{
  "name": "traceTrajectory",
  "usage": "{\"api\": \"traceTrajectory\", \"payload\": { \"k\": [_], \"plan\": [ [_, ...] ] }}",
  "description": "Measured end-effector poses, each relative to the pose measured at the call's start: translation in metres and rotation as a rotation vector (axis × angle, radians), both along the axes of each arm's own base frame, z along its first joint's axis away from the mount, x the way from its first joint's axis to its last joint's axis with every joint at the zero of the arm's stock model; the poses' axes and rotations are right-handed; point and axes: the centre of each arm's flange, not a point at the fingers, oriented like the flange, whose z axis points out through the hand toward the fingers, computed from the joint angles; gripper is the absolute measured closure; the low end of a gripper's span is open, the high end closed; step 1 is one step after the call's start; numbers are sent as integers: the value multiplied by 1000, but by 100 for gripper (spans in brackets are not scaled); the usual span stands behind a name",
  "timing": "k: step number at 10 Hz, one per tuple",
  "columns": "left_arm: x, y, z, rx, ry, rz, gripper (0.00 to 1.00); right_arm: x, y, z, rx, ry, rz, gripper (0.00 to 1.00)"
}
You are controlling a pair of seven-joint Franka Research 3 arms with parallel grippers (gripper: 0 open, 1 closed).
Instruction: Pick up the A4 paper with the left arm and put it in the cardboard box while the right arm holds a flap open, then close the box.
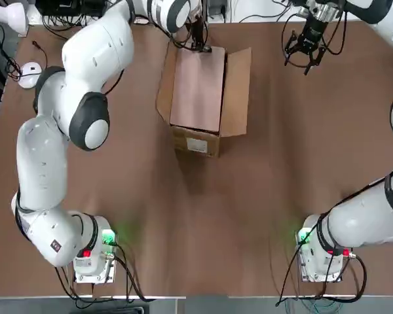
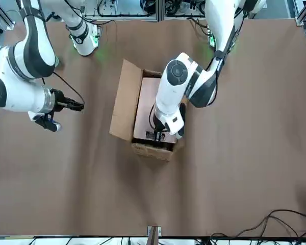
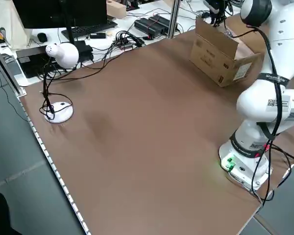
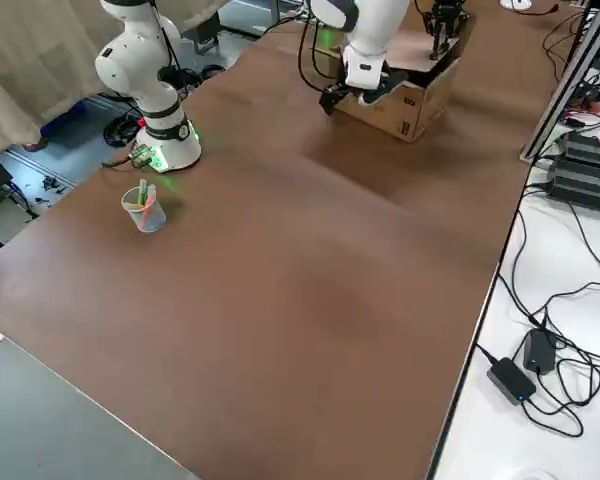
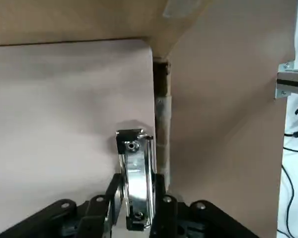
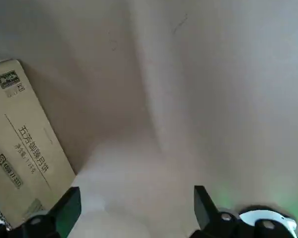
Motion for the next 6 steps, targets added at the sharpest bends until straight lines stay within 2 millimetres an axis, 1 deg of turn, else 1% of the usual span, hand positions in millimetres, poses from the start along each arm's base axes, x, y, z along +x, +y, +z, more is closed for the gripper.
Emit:
{"api": "traceTrajectory", "payload": {
  "k": [3,5,6],
  "plan": [
    [-1,-4,-11,4,4,-7,70,3,5,-17,117,-3,80,0],
    [-3,-7,-13,4,6,-12,70,4,5,-22,131,7,85,0],
    [-5,-9,-14,5,8,-15,70,0,6,-24,135,33,94,0]
  ]
}}
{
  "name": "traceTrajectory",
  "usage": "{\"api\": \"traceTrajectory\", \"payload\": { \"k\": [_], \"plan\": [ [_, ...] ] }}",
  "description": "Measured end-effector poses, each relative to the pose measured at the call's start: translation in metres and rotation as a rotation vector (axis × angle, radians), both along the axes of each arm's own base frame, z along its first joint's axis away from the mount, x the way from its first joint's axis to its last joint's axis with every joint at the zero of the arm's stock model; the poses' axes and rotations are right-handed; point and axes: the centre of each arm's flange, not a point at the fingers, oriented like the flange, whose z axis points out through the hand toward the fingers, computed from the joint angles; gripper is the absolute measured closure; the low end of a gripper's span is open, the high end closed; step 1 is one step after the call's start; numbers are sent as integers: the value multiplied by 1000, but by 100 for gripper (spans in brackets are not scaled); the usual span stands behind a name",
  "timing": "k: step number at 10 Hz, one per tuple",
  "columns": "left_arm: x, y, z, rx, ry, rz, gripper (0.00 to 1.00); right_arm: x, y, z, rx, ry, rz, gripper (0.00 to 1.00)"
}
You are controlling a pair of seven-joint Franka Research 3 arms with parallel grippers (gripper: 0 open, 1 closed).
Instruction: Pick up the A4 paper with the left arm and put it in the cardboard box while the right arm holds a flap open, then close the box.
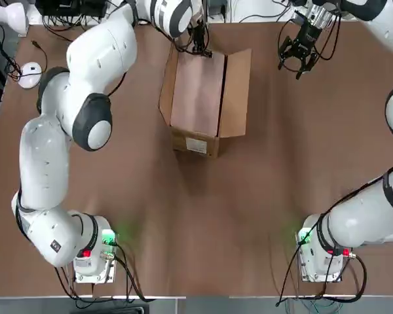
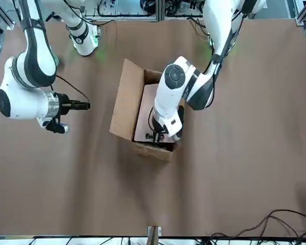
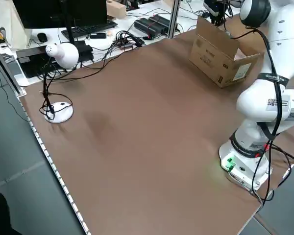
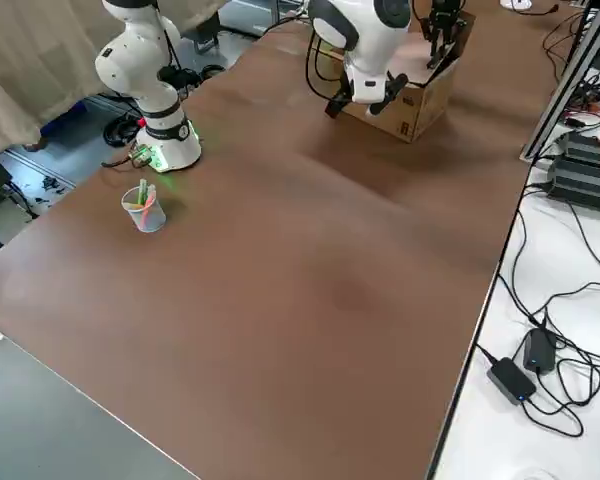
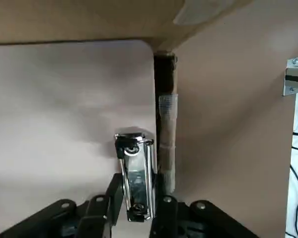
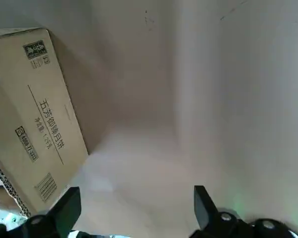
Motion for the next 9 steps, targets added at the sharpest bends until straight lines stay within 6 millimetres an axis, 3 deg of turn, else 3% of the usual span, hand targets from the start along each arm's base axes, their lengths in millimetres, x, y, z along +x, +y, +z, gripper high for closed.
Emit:
{"api": "traceTrajectory", "payload": {
  "k": [5,6,7,8,9],
  "plan": [
    [-4,-7,-9,-30,32,7,70,-2,-18,2,23,35,19,4],
    [-4,-8,-12,-36,41,11,75,-1,-18,7,27,31,21,4],
    [-4,-8,-14,-38,47,13,93,0,-19,10,29,29,21,3],
    [-4,-8,-15,-38,48,13,93,-1,-24,12,30,35,15,3],
    [-4,-8,-15,-37,49,13,80,-1,-33,13,34,46,6,3]
  ]
}}
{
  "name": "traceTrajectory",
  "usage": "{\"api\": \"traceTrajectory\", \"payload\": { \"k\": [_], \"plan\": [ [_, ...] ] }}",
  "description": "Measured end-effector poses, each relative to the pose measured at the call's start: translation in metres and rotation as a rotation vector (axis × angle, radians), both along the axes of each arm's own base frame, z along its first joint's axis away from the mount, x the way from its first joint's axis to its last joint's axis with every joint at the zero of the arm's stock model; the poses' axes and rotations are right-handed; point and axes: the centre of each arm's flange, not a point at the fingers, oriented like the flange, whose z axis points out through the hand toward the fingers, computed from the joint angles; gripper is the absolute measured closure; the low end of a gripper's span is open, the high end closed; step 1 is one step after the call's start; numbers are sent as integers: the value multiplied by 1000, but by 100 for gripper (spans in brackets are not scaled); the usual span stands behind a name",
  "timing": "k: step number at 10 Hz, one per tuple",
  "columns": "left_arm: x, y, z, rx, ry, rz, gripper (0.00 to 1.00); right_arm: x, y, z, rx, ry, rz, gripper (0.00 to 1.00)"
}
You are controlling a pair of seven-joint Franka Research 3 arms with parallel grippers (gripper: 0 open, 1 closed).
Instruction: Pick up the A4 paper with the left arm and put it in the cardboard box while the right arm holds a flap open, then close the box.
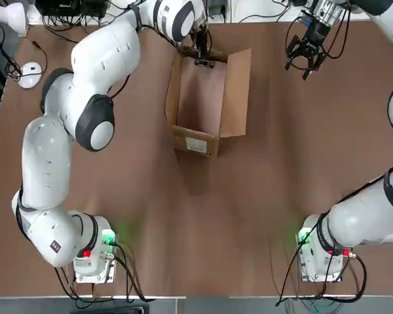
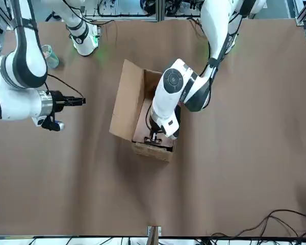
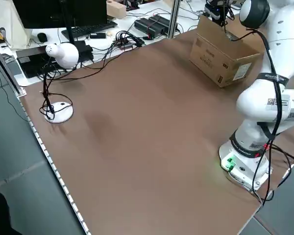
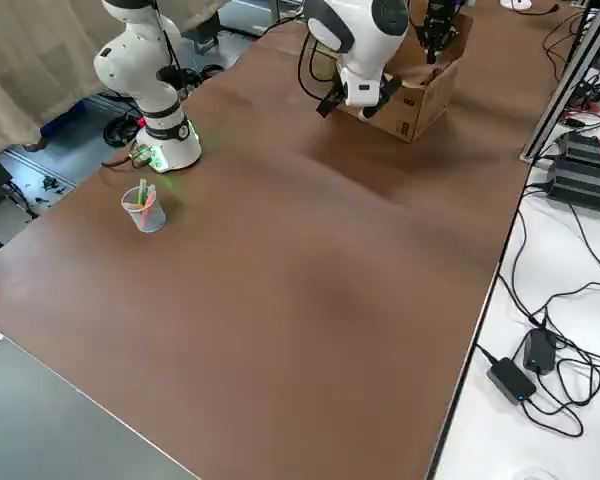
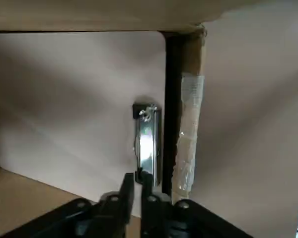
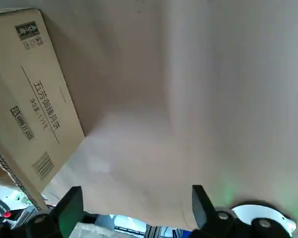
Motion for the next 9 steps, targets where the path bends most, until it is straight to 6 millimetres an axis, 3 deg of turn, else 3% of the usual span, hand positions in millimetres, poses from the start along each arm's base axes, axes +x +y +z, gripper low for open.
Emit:
{"api": "traceTrajectory", "payload": {
  "k": [2,3,4,6,7,8,9],
  "plan": [
    [3,3,4,-2,-13,-13,67,-1,-13,5,11,14,-7,3],
    [9,9,19,-11,-38,-25,52,-1,-12,5,14,17,-5,3],
    [17,23,46,-24,-63,-14,38,-2,-7,5,16,19,4,4],
    [30,75,109,-12,-68,-1,9,-4,20,4,4,25,24,5],
    [32,100,134,3,-58,-7,0,-3,34,2,-5,15,22,5],
    [34,125,150,10,-38,-21,2,-1,46,-3,-13,11,10,8],
    [40,149,158,0,-13,-45,6,0,53,-10,-7,23,0,22]
  ]
}}
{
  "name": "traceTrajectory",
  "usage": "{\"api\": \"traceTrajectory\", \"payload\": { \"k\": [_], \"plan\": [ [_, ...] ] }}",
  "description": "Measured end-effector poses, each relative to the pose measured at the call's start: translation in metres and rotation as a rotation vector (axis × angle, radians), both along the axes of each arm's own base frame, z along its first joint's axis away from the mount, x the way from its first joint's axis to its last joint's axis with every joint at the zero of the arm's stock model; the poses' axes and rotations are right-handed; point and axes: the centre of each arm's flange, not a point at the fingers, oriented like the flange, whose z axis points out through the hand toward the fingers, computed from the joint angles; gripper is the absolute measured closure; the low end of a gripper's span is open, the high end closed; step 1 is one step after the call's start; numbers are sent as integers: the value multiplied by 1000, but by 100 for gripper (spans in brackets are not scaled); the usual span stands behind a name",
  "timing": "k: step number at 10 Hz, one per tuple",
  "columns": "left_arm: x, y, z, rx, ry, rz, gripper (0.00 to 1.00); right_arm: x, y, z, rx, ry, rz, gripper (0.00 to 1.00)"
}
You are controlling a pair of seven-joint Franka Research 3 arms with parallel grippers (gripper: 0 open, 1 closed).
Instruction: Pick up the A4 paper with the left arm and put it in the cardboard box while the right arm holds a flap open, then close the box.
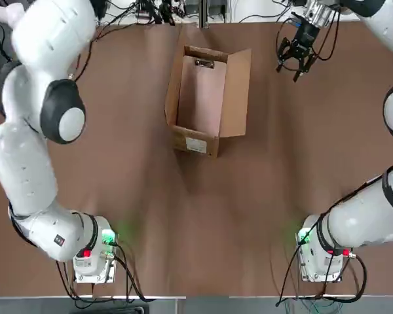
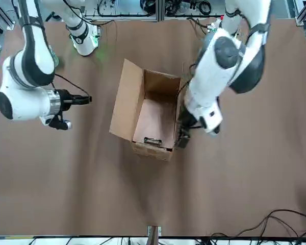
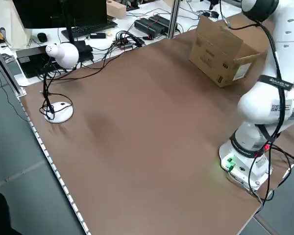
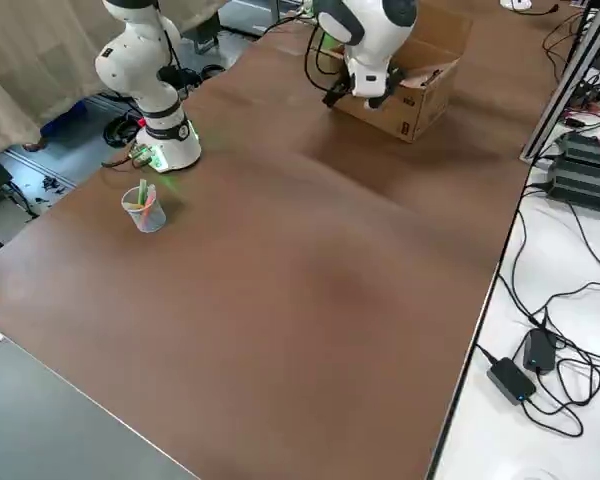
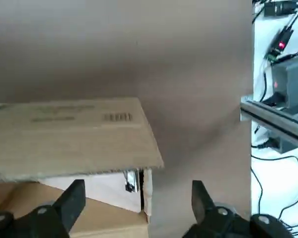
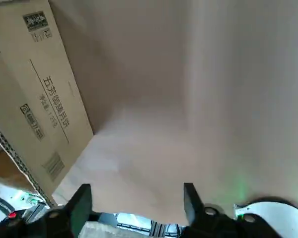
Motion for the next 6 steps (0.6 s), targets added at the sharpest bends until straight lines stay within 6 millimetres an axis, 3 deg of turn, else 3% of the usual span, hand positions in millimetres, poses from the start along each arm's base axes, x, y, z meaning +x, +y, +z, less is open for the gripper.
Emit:
{"api": "traceTrajectory", "payload": {
  "k": [1,2,3,4,5,6],
  "plan": [
    [11,29,3,-18,17,-19,11,1,6,-7,10,11,-6,41],
    [22,56,1,-45,29,-43,26,2,11,-13,17,19,-6,56],
    [29,72,-9,-67,50,-69,44,1,19,-18,27,27,-3,73],
    [30,68,-29,-92,92,-86,58,2,30,-24,49,32,-6,87],
    [29,52,-55,-120,142,-97,73,3,45,-30,79,32,-16,96],
    [28,33,-80,-138,174,-109,87,3,62,-38,99,30,-18,97]
  ]
}}
